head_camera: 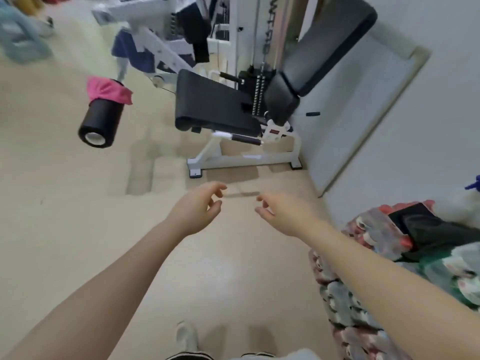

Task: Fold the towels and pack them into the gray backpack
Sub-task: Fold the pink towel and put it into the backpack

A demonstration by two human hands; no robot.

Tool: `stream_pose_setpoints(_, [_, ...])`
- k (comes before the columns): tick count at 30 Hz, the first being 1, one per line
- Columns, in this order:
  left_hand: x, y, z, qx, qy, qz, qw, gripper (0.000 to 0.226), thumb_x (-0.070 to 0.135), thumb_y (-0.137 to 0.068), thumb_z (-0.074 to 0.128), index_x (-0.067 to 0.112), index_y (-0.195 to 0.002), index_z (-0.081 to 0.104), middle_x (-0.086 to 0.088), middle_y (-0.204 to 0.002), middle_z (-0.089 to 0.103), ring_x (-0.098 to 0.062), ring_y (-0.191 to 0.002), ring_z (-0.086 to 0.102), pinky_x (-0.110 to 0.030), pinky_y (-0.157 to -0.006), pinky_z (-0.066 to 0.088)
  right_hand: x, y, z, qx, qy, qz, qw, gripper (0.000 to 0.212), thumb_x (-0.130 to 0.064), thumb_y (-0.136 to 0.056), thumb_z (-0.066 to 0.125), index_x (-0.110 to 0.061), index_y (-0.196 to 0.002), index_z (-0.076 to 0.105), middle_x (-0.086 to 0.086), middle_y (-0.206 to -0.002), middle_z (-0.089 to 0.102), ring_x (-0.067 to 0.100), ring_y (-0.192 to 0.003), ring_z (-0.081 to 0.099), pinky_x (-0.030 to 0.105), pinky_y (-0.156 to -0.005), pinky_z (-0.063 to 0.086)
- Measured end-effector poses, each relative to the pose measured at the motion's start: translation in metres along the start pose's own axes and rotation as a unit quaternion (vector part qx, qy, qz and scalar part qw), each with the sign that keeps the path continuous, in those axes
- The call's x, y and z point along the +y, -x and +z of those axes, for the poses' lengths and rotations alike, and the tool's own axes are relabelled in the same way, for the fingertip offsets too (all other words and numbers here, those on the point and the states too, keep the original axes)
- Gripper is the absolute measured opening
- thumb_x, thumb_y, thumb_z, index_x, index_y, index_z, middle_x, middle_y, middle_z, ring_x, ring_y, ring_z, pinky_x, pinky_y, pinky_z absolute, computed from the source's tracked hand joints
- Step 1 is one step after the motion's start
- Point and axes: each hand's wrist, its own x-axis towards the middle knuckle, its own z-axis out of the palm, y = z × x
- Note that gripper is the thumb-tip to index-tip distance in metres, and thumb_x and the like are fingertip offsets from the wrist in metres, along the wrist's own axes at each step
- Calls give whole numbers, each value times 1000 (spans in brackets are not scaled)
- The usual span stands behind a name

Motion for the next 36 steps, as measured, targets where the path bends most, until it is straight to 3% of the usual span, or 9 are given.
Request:
stream_pose_setpoints(4, [-97,22,-88,68,-1,-54,996,35,11,-90,47,17,-124,49,5,-106,56,-14,-81,53,-31,-79,46,-107,-92,13,-12,10,-63,998,36,-36,-97,37,-19,-127,48,0,-124,57,22,-113,53,32,-82,42])
stream_pose_setpoints(7, [-150,40,-142,124,8,-98,987,34,7,-90,46,16,-121,53,6,-101,55,-14,-78,53,-25,-73,40,-178,-149,18,-15,9,-104,994,33,-35,-97,37,-20,-121,52,-1,-121,58,21,-110,54,33,-80,43])
stream_pose_setpoints(12, [-223,41,-200,181,21,-155,971,32,10,-90,46,18,-121,53,7,-102,57,-15,-80,55,-27,-74,43,-257,-240,20,-17,18,-163,986,29,-32,-96,36,-17,-115,53,2,-115,59,24,-104,55,32,-75,41])
stream_pose_setpoints(15, [-267,27,-224,198,28,-177,964,33,11,-91,45,19,-121,53,9,-103,56,-11,-77,54,-24,-71,39,-285,-295,22,-24,2,-173,985,32,-29,-96,38,-17,-124,48,0,-112,63,24,-106,55,35,-78,47])
stream_pose_setpoints(22, [-388,-69,-307,175,-2,-198,964,33,15,-91,45,23,-122,50,10,-103,54,-16,-85,57,-38,-81,49,-336,-476,38,-29,-1,-168,985,35,-30,-95,37,-19,-128,44,0,-111,63,26,-102,56,36,-77,47])
stream_pose_setpoints(32, [-526,-242,-449,151,8,-203,967,33,13,-93,43,15,-125,50,0,-112,57,-12,-90,50,-22,-77,38,-392,-738,2,-77,-18,-135,988,36,-29,-95,42,-14,-127,44,7,-119,58,29,-107,55,39,-83,48])
stream_pose_setpoints(36, [-579,-296,-476,142,-17,-186,972,33,10,-92,46,8,-125,51,-7,-121,56,-21,-117,45,-16,-88,27,-396,-807,-7,-73,-8,-126,989,33,-29,-95,43,-10,-122,46,8,-115,58,30,-104,55,36,-76,45])
